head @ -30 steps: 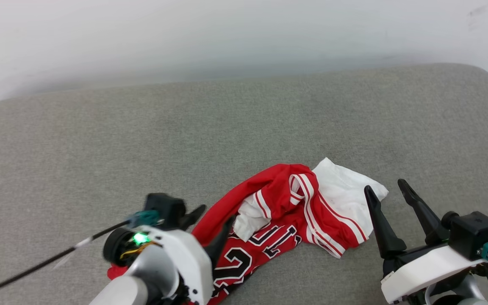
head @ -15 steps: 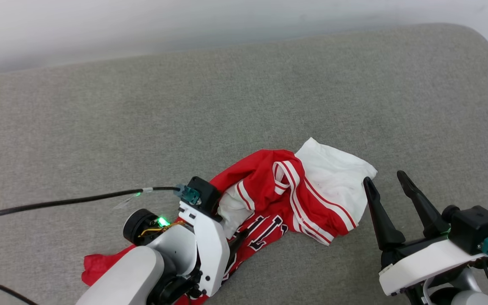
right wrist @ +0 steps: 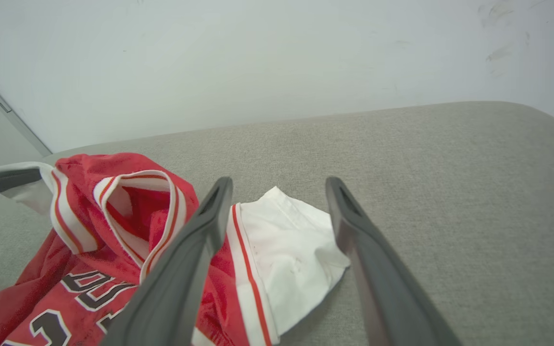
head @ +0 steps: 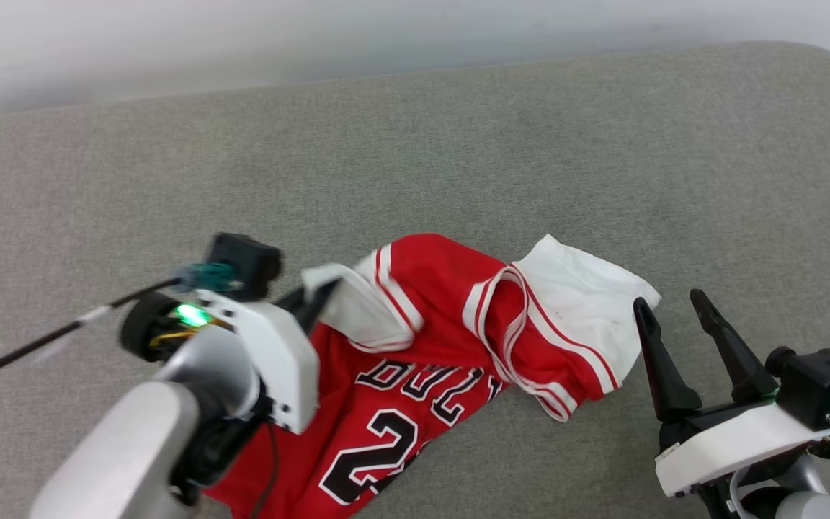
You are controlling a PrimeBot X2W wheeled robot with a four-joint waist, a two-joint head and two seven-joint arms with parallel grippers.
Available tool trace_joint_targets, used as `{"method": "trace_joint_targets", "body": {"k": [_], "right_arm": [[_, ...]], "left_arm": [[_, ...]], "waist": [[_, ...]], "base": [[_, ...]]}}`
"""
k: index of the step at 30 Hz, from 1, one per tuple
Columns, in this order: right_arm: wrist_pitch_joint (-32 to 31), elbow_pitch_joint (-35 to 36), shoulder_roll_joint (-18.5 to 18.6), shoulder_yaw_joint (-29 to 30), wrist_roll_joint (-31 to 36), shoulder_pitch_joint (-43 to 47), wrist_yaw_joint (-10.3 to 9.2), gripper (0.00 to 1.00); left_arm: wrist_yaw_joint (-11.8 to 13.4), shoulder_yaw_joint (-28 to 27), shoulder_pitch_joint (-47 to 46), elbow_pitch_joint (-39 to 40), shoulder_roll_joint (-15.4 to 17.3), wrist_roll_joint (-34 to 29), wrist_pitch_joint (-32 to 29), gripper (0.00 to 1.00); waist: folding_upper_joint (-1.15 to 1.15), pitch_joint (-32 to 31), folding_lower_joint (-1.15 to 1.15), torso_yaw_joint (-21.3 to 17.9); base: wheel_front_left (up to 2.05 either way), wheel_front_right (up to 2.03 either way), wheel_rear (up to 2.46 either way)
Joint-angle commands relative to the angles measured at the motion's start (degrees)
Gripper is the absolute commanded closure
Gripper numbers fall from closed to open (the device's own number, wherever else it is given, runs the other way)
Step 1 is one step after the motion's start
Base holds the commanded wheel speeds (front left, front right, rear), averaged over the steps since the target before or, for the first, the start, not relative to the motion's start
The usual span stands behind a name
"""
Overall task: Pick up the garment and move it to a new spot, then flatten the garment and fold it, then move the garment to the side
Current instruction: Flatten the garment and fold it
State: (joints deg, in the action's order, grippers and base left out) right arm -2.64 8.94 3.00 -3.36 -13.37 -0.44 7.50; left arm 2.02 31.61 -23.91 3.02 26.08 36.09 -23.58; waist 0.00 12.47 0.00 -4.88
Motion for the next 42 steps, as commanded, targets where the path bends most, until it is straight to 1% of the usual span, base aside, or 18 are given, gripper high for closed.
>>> {"method": "trace_joint_targets", "body": {"k": [1, 5, 7, 9, 11, 13, 18, 19, 20, 21, 22, 28, 33, 36, 39, 42], "right_arm": [[-0.1, -0.1, -0.2, 0.1, -0.2, -0.5, -0.02, 0.0], [-0.4, 0.2, -0.2, 0.3, -0.3, -0.9, -0.02, 0.0], [-0.5, 0.3, -0.2, 0.5, -0.1, -1.4, -0.02, 0.0], [-0.6, 0.3, -0.2, 0.8, 0.0, -1.8, -0.02, 0.0], [-0.6, 0.0, -0.2, 1.2, 0.0, -1.9, -0.02, 0.0], [-0.6, -0.2, -0.2, 1.4, 0.0, -2.1, -0.02, 0.0], [-0.2, -1.0, -0.2, 2.1, 0.0, -2.7, -0.02, 0.0], [-0.1, -1.1, -0.2, 2.4, 0.1, -2.7, -0.02, 0.0], [0.0, -1.2, -0.2, 2.7, 0.2, -2.7, -0.02, 0.0], [0.1, -1.3, -0.2, 3.0, 0.4, -2.7, -0.02, 0.0], [0.0, -1.4, -0.2, 3.4, 0.4, -2.6, -0.02, 0.0], [-0.9, -1.1, -0.2, 5.2, 0.8, -1.8, -0.02, 0.0], [-3.2, -1.2, -0.2, 6.9, 0.5, -0.5, -0.02, 0.0], [-6.5, -1.6, 0.0, 8.0, -0.4, 0.3, -0.02, 0.0], [-11.2, -2.7, 1.4, 9.2, -2.0, 0.9, -0.02, 0.0], [-17.2, -4.5, 3.1, 10.5, -3.9, 0.8, -0.02, 0.0]], "left_arm": [[1.9, -2.6, 1.4, 1.5, 1.5, 0.4, 1.1, 1.0], [5.5, -8.4, 3.6, 2.2, 4.4, 2.3, 2.1, 1.0], [6.7, -11.1, 4.7, 0.9, 5.7, 3.4, 2.9, 1.0], [7.5, -13.2, 5.9, -1.2, 5.8, 5.1, 3.6, 1.0], [7.5, -15.0, 6.6, -4.0, 5.7, 6.8, 4.5, 1.0], [6.9, -15.9, 7.2, -7.5, 5.2, 8.1, 5.3, 1.0], [4.2, -15.7, 6.7, -15.1, 2.8, 10.4, 7.3, 1.0], [3.8, -15.5, 6.3, -16.0, 2.4, 10.4, 7.9, 0.93], [3.4, -15.4, 6.1, -16.7, 1.9, 10.6, 8.4, 0.6], [3.1, -15.4, 6.0, -17.4, 1.4, 10.7, 9.1, 0.1], [2.8, -15.4, 6.0, -18.0, 1.0, 10.6, 10.0, 0.0], [2.4, -16.3, 7.6, -17.4, -0.1, 7.9, 19.0, 0.0], [4.2, -16.3, 10.3, -14.0, -0.2, 3.5, 27.2, 0.0], [5.5, -15.7, 12.4, -10.9, 0.0, 0.8, 30.8, 0.0], [7.2, -15.2, 14.6, -7.1, 0.6, -1.7, 33.0, 0.0], [9.1, -14.9, 16.9, -3.4, 1.0, -3.6, 34.1, 0.0]], "waist": [[0.0, 0.0, 0.0, 0.6], [0.0, 0.8, 0.0, 1.2], [0.0, 1.5, 0.0, 1.2], [0.0, 2.2, 0.0, 1.2], [0.0, 2.9, 0.0, 1.1], [0.0, 3.5, 0.0, 1.0], [0.0, 4.3, 0.0, 0.8], [0.0, 4.3, 0.0, 0.9], [0.0, 4.2, 0.0, 0.9], [0.0, 4.0, 0.0, 1.0], [0.0, 3.8, 0.0, 1.0], [0.0, 0.9, 0.0, 1.3], [0.0, -2.1, 0.0, 1.6], [0.0, -3.5, 0.0, 1.9], [0.0, -4.2, 0.0, 2.4], [0.0, -4.7, 0.0, 3.0]], "base": [[0.0, 0.0, 0.0], [0.0, 0.0, 0.0], [0.0, 0.0, 0.0], [0.0, 0.0, 0.0], [0.0, 0.0, 0.0], [0.0, 0.0, 0.0], [0.0, 0.0, 0.0], [0.0, 0.0, 0.0], [0.0, 0.0, 0.0], [0.0, 0.0, 0.0], [0.0, 0.0, 0.0], [0.0, 0.0, 0.0], [0.0, 0.0, 0.0], [0.0, 0.0, 0.0], [0.0, 0.0, 0.0], [0.0, 0.0, 0.0]]}}
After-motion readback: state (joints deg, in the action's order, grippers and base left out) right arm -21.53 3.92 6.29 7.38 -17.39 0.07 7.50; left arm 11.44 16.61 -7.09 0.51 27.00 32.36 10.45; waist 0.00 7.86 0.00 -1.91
